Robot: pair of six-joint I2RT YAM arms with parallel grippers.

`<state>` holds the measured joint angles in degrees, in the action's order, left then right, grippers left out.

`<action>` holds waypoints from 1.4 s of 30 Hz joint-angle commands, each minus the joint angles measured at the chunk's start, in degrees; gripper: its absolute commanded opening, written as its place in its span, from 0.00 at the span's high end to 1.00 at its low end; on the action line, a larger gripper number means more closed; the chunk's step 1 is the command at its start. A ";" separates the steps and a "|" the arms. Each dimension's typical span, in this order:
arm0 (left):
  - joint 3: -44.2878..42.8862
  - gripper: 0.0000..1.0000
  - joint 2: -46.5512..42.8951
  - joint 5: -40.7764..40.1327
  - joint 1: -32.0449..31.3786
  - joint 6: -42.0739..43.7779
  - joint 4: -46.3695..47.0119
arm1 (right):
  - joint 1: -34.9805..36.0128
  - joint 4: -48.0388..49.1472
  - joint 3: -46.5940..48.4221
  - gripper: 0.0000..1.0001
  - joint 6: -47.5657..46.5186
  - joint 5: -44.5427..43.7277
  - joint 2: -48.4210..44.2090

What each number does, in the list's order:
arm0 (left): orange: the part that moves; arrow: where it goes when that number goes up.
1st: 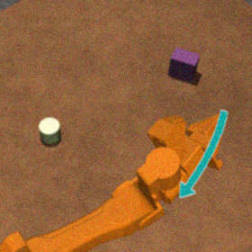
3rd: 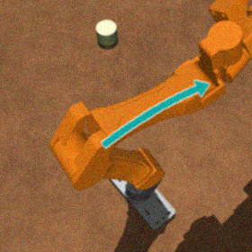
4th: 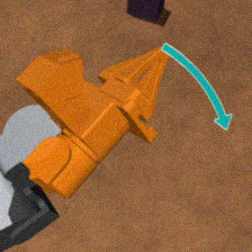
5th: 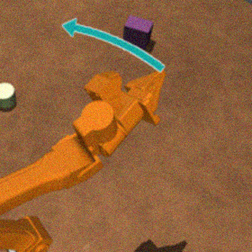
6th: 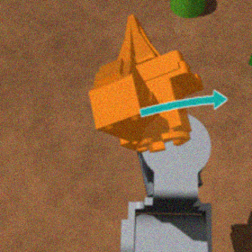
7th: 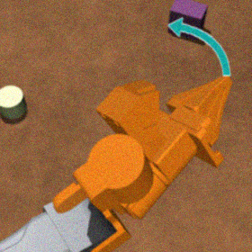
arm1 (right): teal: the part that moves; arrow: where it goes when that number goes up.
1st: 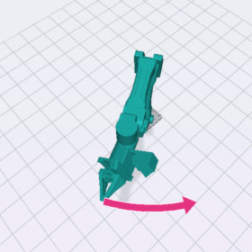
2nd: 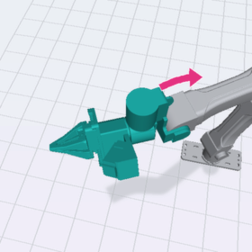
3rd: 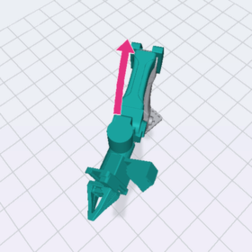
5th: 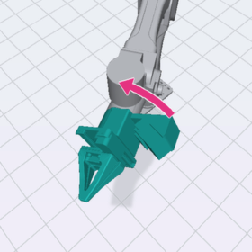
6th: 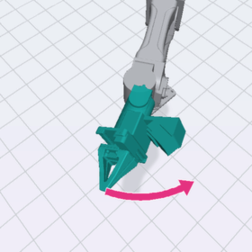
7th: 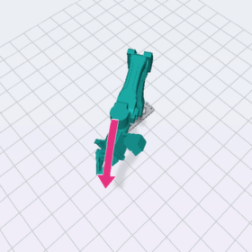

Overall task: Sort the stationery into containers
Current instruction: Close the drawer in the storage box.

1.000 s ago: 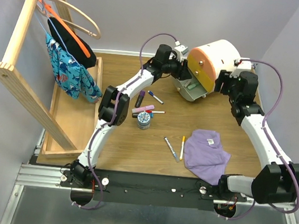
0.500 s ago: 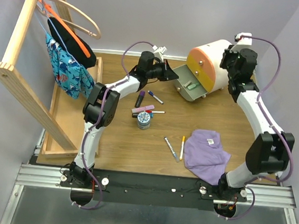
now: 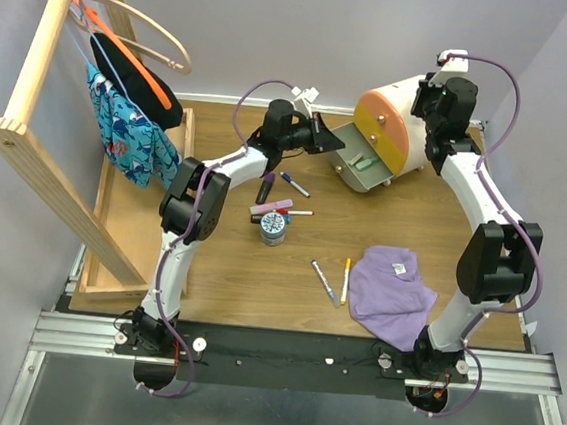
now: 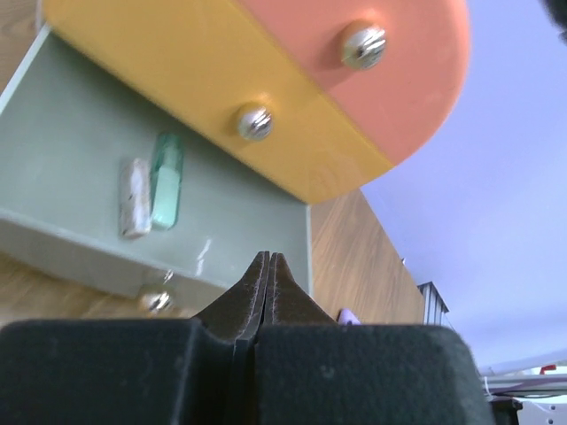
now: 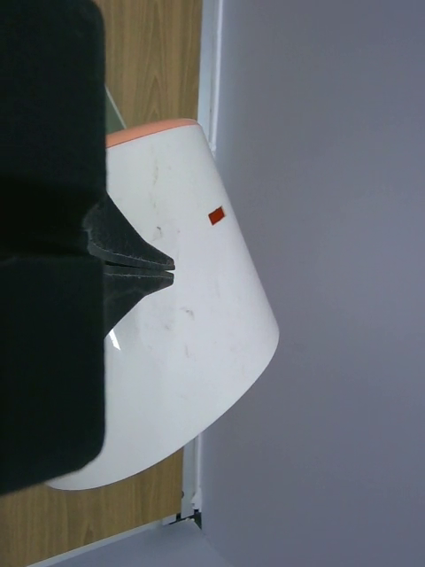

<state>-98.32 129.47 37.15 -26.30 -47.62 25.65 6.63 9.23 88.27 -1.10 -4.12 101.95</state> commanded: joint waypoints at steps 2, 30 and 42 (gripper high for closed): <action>3.75 1.00 -1.15 3.46 1.61 -0.29 -0.24 | -0.31 0.61 1.91 0.99 0.66 0.96 2.11; -2.31 1.00 6.93 3.72 -0.68 2.88 -6.40 | -0.31 -0.36 -1.87 0.99 0.93 1.83 1.85; -5.47 1.00 10.01 1.97 -2.70 0.77 -3.68 | -0.31 -1.15 -1.43 0.99 0.84 2.98 2.64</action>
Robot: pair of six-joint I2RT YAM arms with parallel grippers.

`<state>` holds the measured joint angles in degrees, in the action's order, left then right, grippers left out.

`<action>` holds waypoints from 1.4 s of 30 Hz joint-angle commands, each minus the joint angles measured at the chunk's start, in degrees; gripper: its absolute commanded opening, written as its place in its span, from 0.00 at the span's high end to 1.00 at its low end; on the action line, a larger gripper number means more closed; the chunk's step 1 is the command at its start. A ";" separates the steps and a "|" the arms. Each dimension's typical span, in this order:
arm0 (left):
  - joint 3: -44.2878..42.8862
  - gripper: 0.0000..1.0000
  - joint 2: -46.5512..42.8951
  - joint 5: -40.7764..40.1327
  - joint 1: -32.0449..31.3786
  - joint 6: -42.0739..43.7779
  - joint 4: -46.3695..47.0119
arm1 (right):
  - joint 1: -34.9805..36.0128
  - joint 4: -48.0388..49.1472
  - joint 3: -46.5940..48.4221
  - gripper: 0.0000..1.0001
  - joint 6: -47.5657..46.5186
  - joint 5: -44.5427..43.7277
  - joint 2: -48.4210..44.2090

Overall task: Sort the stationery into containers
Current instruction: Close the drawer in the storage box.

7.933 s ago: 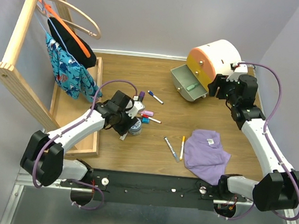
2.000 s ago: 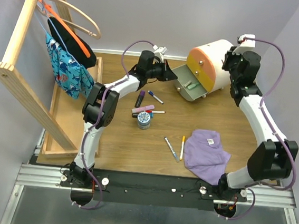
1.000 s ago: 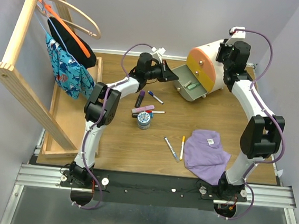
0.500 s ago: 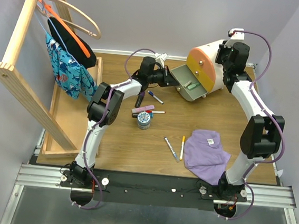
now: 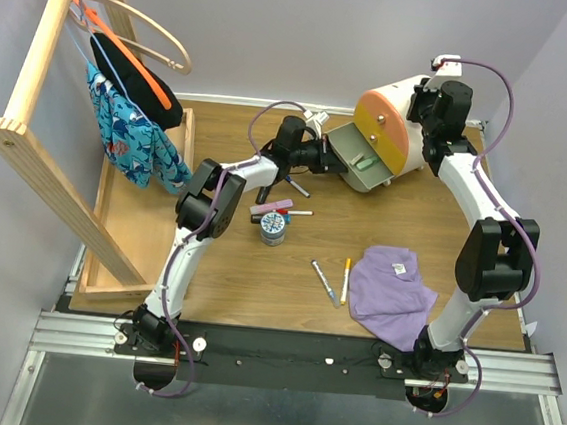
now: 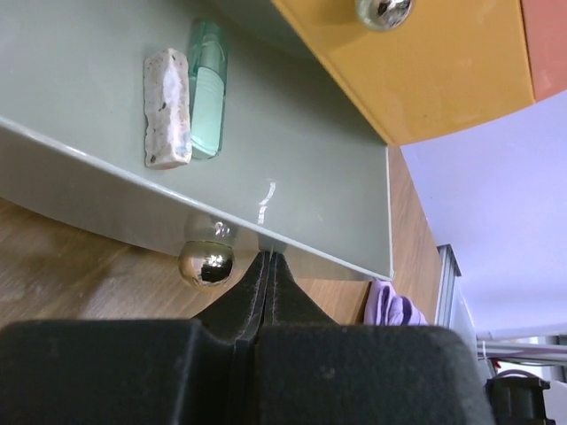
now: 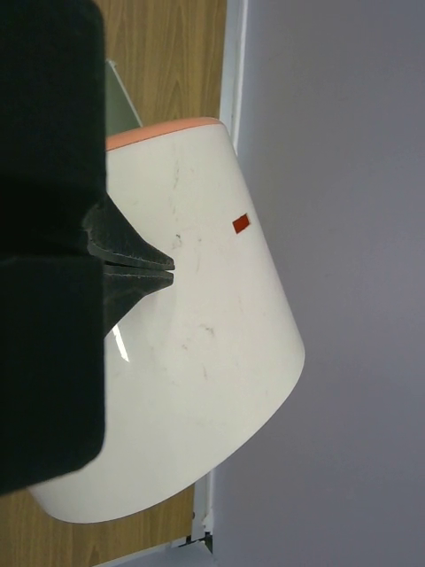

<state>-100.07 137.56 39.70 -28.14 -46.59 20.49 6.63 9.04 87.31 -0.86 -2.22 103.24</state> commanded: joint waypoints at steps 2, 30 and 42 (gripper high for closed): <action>-5.56 1.00 2.71 -1.12 -1.39 -0.08 1.22 | -0.31 -0.95 -0.65 0.99 0.60 1.08 1.35; -19.72 0.53 11.86 -15.00 -5.61 5.10 -2.74 | -0.31 -1.83 -0.12 0.99 3.41 3.27 3.98; -23.42 0.37 14.40 -18.70 -6.40 6.95 -2.91 | -0.39 -2.10 -0.21 0.99 3.15 3.10 4.42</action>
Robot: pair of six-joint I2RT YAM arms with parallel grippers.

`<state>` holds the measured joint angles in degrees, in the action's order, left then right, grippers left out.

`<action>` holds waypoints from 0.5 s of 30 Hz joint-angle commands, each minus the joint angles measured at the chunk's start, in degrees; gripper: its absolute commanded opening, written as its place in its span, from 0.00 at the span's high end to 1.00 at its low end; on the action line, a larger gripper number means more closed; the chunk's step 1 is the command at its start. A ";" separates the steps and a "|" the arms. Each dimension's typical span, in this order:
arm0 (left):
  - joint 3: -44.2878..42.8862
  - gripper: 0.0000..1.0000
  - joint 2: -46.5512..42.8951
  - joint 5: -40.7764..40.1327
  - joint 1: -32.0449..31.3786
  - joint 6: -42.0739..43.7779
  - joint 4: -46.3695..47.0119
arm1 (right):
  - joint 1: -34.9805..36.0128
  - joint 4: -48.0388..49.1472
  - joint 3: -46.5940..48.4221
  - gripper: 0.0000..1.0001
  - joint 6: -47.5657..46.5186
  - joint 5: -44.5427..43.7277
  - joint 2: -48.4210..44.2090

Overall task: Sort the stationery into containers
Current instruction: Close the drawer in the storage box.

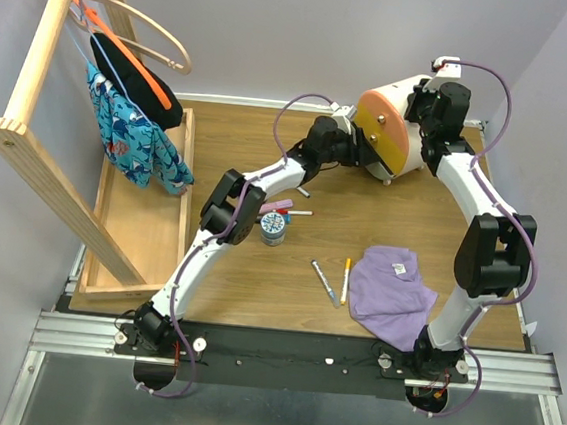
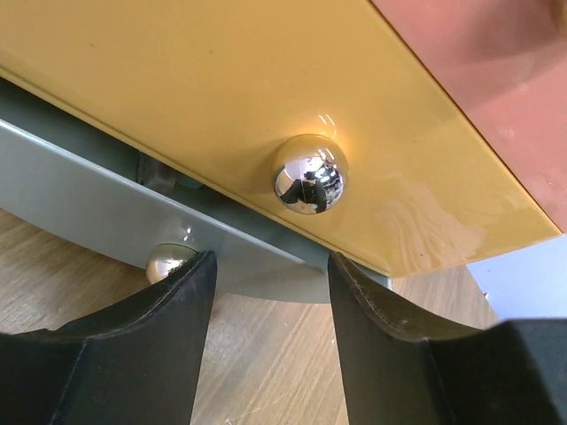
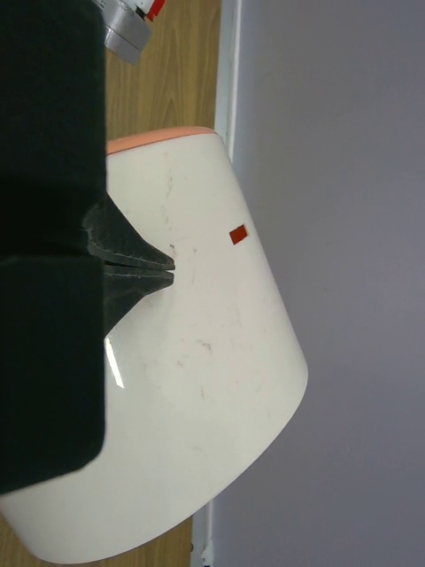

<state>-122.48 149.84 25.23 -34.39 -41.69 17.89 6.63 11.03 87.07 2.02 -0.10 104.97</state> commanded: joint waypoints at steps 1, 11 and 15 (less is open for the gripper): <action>-1.10 0.37 2.21 -4.40 -0.15 2.14 -0.14 | -0.31 -4.17 -0.05 0.99 0.26 0.98 2.79; -3.91 0.33 3.70 -5.02 -0.94 2.84 1.01 | -0.31 -4.17 -0.32 0.99 0.09 0.89 3.14; -3.30 0.36 3.36 -3.80 -1.03 3.19 1.53 | -0.31 -4.17 -0.41 0.99 -0.09 0.63 2.87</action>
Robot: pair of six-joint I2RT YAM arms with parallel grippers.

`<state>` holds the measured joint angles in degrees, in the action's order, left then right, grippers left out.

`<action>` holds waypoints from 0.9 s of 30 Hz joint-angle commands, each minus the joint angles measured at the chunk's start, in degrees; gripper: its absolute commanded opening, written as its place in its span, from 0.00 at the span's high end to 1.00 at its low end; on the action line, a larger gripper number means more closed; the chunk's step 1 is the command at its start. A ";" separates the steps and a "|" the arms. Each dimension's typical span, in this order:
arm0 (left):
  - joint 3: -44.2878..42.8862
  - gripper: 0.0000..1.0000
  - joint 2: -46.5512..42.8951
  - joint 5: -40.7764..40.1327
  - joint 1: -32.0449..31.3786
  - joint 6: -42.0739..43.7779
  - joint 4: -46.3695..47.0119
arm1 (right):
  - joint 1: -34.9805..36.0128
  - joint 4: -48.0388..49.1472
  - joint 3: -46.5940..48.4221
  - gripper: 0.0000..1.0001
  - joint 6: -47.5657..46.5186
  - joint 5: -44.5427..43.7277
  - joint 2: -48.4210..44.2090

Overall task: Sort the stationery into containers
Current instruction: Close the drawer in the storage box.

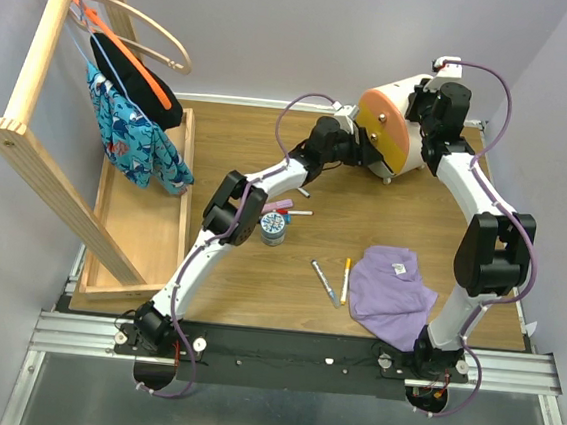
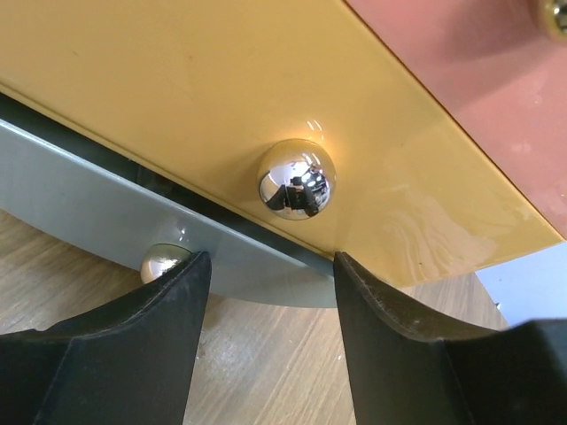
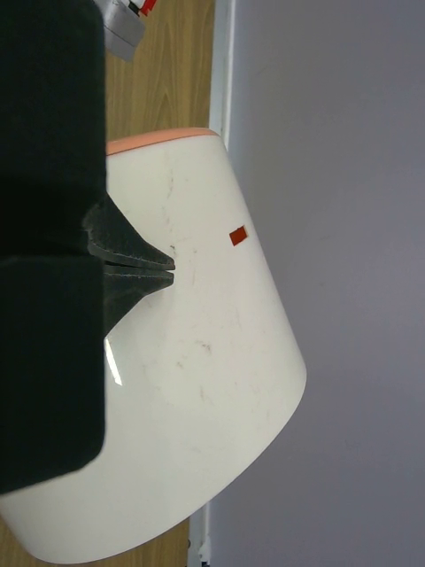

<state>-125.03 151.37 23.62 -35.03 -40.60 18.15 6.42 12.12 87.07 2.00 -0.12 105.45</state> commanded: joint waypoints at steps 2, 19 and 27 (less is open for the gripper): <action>0.83 0.40 0.34 -0.42 -0.13 1.23 2.23 | 0.00 -5.09 -0.67 0.99 -0.07 0.65 2.22; 13.24 0.82 -6.09 3.81 2.16 -2.65 12.53 | -0.09 -3.77 -2.34 0.99 -0.42 0.65 2.04; 3.59 0.92 -1.26 0.47 1.10 0.34 7.00 | -0.09 -4.03 -1.02 0.99 -0.77 0.47 3.18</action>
<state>-115.68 146.30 27.35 -33.08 -43.42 28.82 6.42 12.93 86.67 1.89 -0.12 105.47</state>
